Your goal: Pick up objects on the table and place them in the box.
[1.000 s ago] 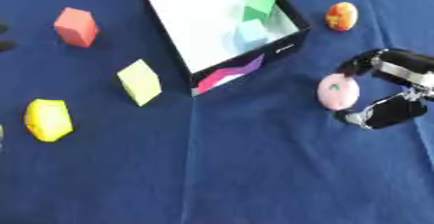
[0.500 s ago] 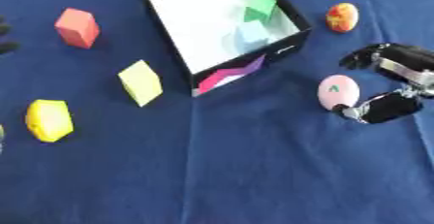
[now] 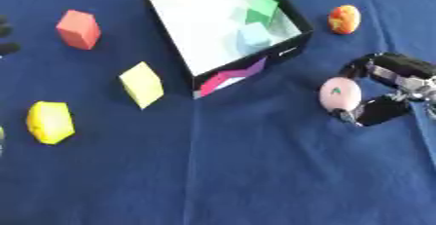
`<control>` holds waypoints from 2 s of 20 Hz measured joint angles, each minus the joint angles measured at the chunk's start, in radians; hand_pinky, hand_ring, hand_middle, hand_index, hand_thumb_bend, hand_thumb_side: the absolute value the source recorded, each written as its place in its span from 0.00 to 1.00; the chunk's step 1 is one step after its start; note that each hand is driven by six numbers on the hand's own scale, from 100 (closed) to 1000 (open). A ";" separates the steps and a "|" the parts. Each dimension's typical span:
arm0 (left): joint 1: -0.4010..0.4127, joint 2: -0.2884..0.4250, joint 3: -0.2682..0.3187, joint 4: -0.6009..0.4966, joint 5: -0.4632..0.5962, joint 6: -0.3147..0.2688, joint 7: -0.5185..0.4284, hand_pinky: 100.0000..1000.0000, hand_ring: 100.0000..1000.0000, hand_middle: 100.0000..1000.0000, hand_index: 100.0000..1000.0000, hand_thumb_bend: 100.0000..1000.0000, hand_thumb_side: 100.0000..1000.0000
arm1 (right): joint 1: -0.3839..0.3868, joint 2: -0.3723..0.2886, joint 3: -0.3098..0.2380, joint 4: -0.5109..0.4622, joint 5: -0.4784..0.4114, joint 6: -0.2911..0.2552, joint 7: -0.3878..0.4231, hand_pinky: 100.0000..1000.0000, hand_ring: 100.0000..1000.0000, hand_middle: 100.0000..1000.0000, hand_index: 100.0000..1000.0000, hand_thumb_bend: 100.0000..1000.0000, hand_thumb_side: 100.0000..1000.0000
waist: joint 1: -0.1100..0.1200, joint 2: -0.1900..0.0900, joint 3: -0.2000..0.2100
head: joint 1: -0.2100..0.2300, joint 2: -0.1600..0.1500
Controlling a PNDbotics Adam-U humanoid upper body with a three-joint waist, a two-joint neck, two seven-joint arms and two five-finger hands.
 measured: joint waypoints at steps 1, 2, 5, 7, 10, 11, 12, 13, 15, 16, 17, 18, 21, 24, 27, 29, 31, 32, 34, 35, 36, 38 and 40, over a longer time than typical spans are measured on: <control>0.000 0.000 0.000 0.000 0.000 0.000 0.000 0.66 0.71 0.63 0.73 0.00 0.69 | -0.004 0.006 0.002 0.010 0.000 -0.001 -0.001 0.76 0.79 0.70 0.81 0.36 0.26 | 0.000 0.000 0.000 | 0.000 0.000; 0.000 0.000 0.000 0.000 0.000 0.000 0.000 0.66 0.71 0.63 0.73 0.00 0.69 | -0.004 0.011 0.004 0.020 0.000 -0.002 -0.003 0.76 0.78 0.69 0.80 0.34 0.25 | 0.000 0.000 0.000 | 0.000 0.000; 0.000 0.000 0.000 0.000 0.000 0.002 -0.003 0.66 0.71 0.63 0.73 0.00 0.69 | -0.010 0.024 0.009 0.042 -0.005 -0.005 -0.009 0.74 0.76 0.67 0.78 0.30 0.22 | 0.000 0.000 0.000 | -0.001 -0.010; 0.000 0.000 0.000 0.000 0.000 0.003 -0.004 0.66 0.71 0.63 0.73 0.00 0.69 | -0.013 0.028 0.010 0.049 -0.014 -0.006 -0.018 0.72 0.75 0.65 0.76 0.25 0.17 | 0.000 0.000 0.000 | -0.003 -0.017; 0.000 0.000 0.000 0.000 0.000 0.003 -0.007 0.66 0.71 0.63 0.73 0.00 0.69 | -0.015 0.033 0.010 0.048 -0.044 -0.001 -0.045 0.71 0.74 0.58 0.70 0.15 0.06 | 0.000 0.000 0.000 | -0.004 -0.022; 0.000 0.000 0.000 0.000 0.000 0.003 -0.007 0.66 0.71 0.63 0.73 0.00 0.69 | -0.016 0.033 0.009 0.044 -0.060 0.002 -0.057 0.71 0.74 0.58 0.70 0.15 0.04 | 0.000 0.000 0.000 | -0.004 -0.025; 0.000 0.000 0.000 0.000 0.000 0.004 -0.008 0.66 0.71 0.63 0.73 0.00 0.69 | -0.016 0.033 0.008 0.037 -0.075 0.005 -0.070 0.70 0.74 0.58 0.69 0.13 0.01 | 0.000 0.000 -0.001 | -0.004 -0.027; 0.000 0.000 0.000 0.000 0.000 0.004 -0.009 0.66 0.71 0.63 0.73 0.00 0.69 | -0.016 0.033 0.004 0.027 -0.093 0.008 -0.082 0.70 0.73 0.57 0.69 0.12 0.00 | 0.000 0.000 -0.001 | -0.004 -0.027; 0.000 0.000 0.000 0.000 0.000 0.004 -0.010 0.66 0.71 0.63 0.73 0.00 0.69 | -0.015 0.031 -0.005 -0.002 -0.130 0.011 -0.102 0.69 0.72 0.56 0.68 0.10 0.00 | 0.000 0.000 -0.002 | -0.004 -0.027; 0.000 0.000 0.000 0.000 0.000 0.005 -0.010 0.66 0.71 0.63 0.73 0.00 0.69 | -0.013 0.028 -0.011 -0.019 -0.147 0.012 -0.111 0.69 0.71 0.56 0.68 0.09 0.00 | 0.000 0.000 -0.002 | -0.003 -0.027; 0.000 0.000 0.000 0.000 0.000 0.005 -0.010 0.66 0.71 0.63 0.73 0.00 0.69 | -0.012 0.023 -0.018 -0.037 -0.163 0.013 -0.120 0.69 0.71 0.56 0.68 0.09 0.00 | 0.000 0.000 -0.002 | -0.003 -0.027; 0.000 0.000 0.000 0.000 0.000 0.005 -0.011 0.66 0.71 0.63 0.73 0.00 0.69 | -0.012 0.019 -0.026 -0.056 -0.178 0.013 -0.128 0.69 0.71 0.56 0.68 0.08 0.00 | 0.000 0.000 -0.003 | -0.002 -0.027; 0.000 0.000 0.000 0.001 0.000 0.005 -0.011 0.66 0.71 0.63 0.73 0.00 0.69 | -0.013 0.010 -0.052 -0.108 -0.205 0.013 -0.147 0.70 0.70 0.55 0.67 0.08 0.00 | 0.000 0.000 -0.004 | 0.002 -0.027; 0.000 0.000 0.000 0.003 0.000 0.006 -0.011 0.66 0.72 0.63 0.73 0.00 0.69 | -0.044 0.005 -0.071 -0.139 -0.216 0.006 -0.155 0.70 0.70 0.54 0.66 0.03 0.00 | 0.000 0.000 -0.004 | 0.003 -0.026; 0.000 0.000 0.000 0.003 0.000 0.006 -0.011 0.66 0.72 0.63 0.73 0.00 0.69 | -0.114 0.009 -0.094 -0.149 -0.216 -0.007 -0.154 0.70 0.68 0.53 0.64 0.01 0.00 | 0.000 0.000 -0.006 | 0.003 -0.025; 0.001 0.000 0.000 0.003 0.000 0.006 -0.011 0.66 0.71 0.63 0.73 0.00 0.69 | -0.182 0.028 -0.104 -0.148 -0.215 -0.017 -0.146 0.70 0.68 0.53 0.64 0.02 0.00 | 0.000 0.000 -0.007 | 0.001 -0.021; 0.001 0.000 0.000 0.003 0.002 0.006 -0.010 0.66 0.72 0.64 0.73 0.00 0.69 | -0.273 0.066 -0.103 -0.132 -0.211 -0.039 -0.111 0.69 0.68 0.52 0.63 0.07 0.00 | 0.000 0.000 -0.007 | -0.004 -0.016; 0.001 0.000 0.000 0.003 0.003 0.007 -0.009 0.66 0.72 0.64 0.73 0.00 0.69 | -0.319 0.091 -0.101 -0.110 -0.199 -0.055 -0.091 0.69 0.68 0.52 0.63 0.07 0.00 | 0.000 0.000 -0.005 | -0.007 -0.013; 0.001 -0.001 0.000 0.003 0.007 0.007 0.000 0.66 0.72 0.64 0.73 0.00 0.70 | -0.399 0.149 -0.091 -0.051 -0.158 -0.093 -0.056 0.69 0.67 0.52 0.63 0.16 0.00 | 0.000 0.000 -0.001 | -0.012 -0.007; 0.001 -0.001 0.000 0.004 0.011 0.007 0.010 0.66 0.72 0.64 0.73 0.00 0.69 | -0.436 0.181 -0.087 -0.015 -0.128 -0.114 -0.046 0.70 0.68 0.52 0.64 0.18 0.00 | 0.000 0.000 0.001 | -0.014 -0.006; 0.001 -0.001 0.000 0.004 0.016 0.008 0.019 0.66 0.72 0.63 0.73 0.00 0.68 | -0.470 0.214 -0.083 0.025 -0.093 -0.136 -0.042 0.70 0.68 0.52 0.64 0.18 0.00 | 0.000 0.000 0.002 | -0.014 -0.003; 0.000 -0.002 0.000 0.007 0.020 0.012 0.031 0.66 0.72 0.63 0.73 0.00 0.68 | -0.524 0.276 -0.081 0.106 -0.021 -0.176 -0.053 0.71 0.69 0.52 0.64 0.22 0.00 | 0.000 0.000 0.004 | -0.015 0.001; -0.001 -0.002 -0.005 0.010 0.019 0.019 0.029 0.66 0.72 0.63 0.73 0.00 0.68 | -0.569 0.338 -0.076 0.195 0.047 -0.215 -0.070 0.71 0.69 0.53 0.64 0.22 0.00 | 0.000 0.000 0.008 | -0.017 0.001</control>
